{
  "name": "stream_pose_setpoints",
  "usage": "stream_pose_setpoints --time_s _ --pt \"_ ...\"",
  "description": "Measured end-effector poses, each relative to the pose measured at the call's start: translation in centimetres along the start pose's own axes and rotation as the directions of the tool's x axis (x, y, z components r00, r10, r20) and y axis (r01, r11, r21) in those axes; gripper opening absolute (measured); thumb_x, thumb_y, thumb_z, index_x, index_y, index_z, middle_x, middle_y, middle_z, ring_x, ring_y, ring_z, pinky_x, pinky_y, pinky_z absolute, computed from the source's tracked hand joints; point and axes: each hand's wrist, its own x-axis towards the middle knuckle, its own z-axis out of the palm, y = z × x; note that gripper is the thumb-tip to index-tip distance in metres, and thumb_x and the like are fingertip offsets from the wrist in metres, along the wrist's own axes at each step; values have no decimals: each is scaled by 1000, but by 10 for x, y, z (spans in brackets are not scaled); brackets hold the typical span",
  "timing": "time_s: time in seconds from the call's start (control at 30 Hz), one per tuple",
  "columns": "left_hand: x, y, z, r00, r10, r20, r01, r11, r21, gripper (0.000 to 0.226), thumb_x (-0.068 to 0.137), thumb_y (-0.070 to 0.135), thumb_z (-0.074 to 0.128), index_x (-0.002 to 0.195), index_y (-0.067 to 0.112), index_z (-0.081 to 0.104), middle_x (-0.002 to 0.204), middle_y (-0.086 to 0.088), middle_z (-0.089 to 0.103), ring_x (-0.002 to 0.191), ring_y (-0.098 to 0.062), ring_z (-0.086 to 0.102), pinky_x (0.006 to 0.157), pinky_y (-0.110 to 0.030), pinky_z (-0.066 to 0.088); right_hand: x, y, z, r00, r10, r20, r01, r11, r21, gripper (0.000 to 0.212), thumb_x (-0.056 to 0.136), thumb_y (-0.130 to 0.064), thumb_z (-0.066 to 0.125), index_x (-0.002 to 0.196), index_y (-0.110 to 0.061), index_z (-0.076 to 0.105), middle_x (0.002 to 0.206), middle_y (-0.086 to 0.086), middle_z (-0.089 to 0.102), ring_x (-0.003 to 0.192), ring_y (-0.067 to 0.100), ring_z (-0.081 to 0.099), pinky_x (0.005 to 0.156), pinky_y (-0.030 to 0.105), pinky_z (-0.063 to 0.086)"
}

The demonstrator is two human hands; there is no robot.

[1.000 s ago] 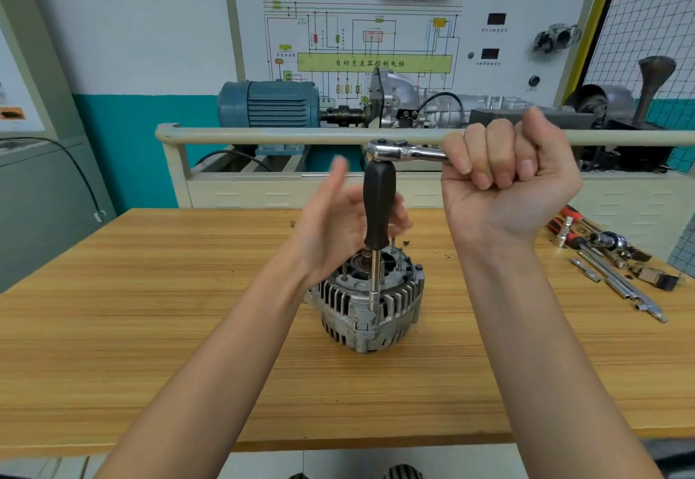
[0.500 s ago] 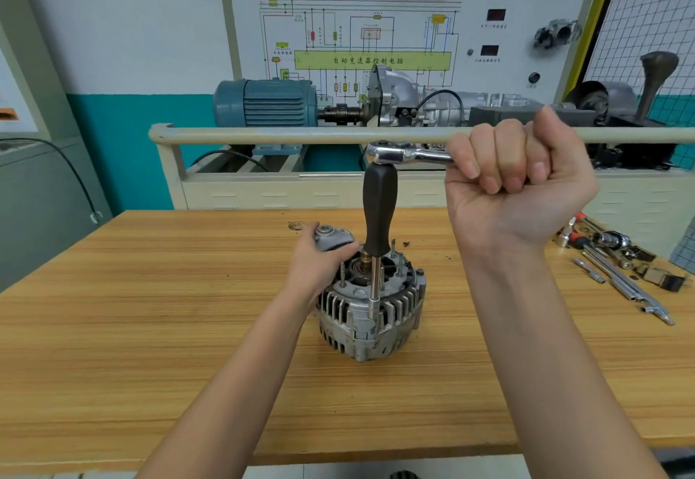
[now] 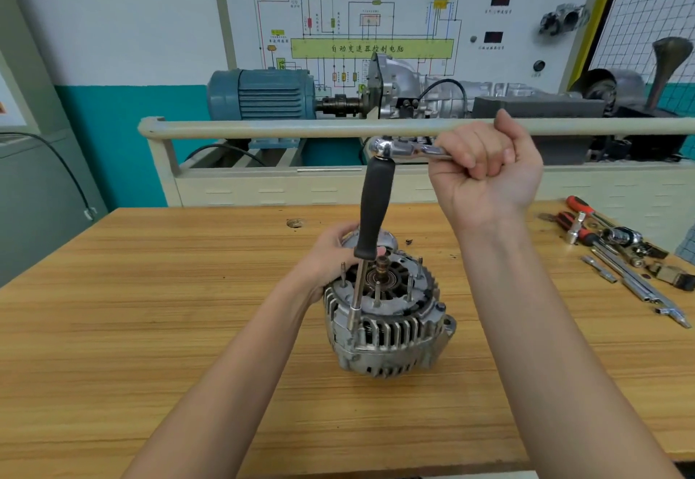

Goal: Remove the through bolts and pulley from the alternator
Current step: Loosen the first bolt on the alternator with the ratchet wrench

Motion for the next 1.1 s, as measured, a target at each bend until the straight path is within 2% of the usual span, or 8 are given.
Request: stream_pose_setpoints --time_s 0.1,0.23,0.33,0.4,0.47,0.57,0.83,1.1 --pt "-9 8 -5 1000 0 7 -1 999 45 61 88 26 67 142 14 42 144 -3 46 124 -14 44 103 -32 36 3 6 6 994 -96 -45 87 983 -159 47 80 -8 43 36 -17 29 34 -4 21 31 10 19 35 20 22" --pt "-36 42 -25 947 197 -255 -233 965 -120 47 95 42 48 129 10 55 126 -3 62 120 -16 56 103 -33 45 -8 11 9 993 -56 105 74 983 -168 47 82 -10 42 36 -16 31 33 -3 24 33 10 18 35 21 24" --pt "-61 74 -34 907 403 -118 -408 777 -480 66 91 58 34 115 3 62 114 -10 70 110 -23 65 96 -37 52 -20 20 12 964 71 257 -36 990 -137 47 84 -12 42 37 -14 33 33 -2 28 37 10 15 38 22 26" --pt "-76 89 -27 866 499 1 -448 779 -439 38 91 41 51 97 6 66 89 -9 73 82 -24 70 75 -32 56 -23 25 17 963 66 261 -19 984 -178 47 83 -12 42 37 -14 33 32 -2 27 37 10 14 38 22 25" --pt "-80 97 -15 849 523 70 -465 805 -367 14 85 17 63 71 15 64 57 -2 59 47 -17 55 49 -24 47 -26 27 20 977 16 214 26 981 -190 48 84 -12 42 37 -15 31 32 -3 24 36 10 14 38 22 24" --pt "-77 102 -2 896 440 61 -374 821 -431 40 87 8 60 51 24 53 41 7 31 31 -7 24 35 -13 21 -35 24 20 971 -113 209 163 958 -236 48 83 -12 41 36 -16 32 34 -4 23 33 10 20 39 22 26" --pt "-74 104 13 905 365 -218 -421 843 -335 56 82 -10 49 39 25 41 37 11 30 32 -7 21 38 -13 20 -64 54 16 691 -308 654 685 569 -455 37 83 -7 44 50 -20 33 40 -2 29 38 11 31 46 28 27" --pt "-71 100 0 930 366 27 -322 850 -417 40 84 -3 61 54 18 43 42 6 34 34 -8 27 36 -17 24 -34 19 15 957 -138 254 202 948 -246 49 82 -11 41 34 -17 33 33 -4 24 32 10 22 38 21 27"
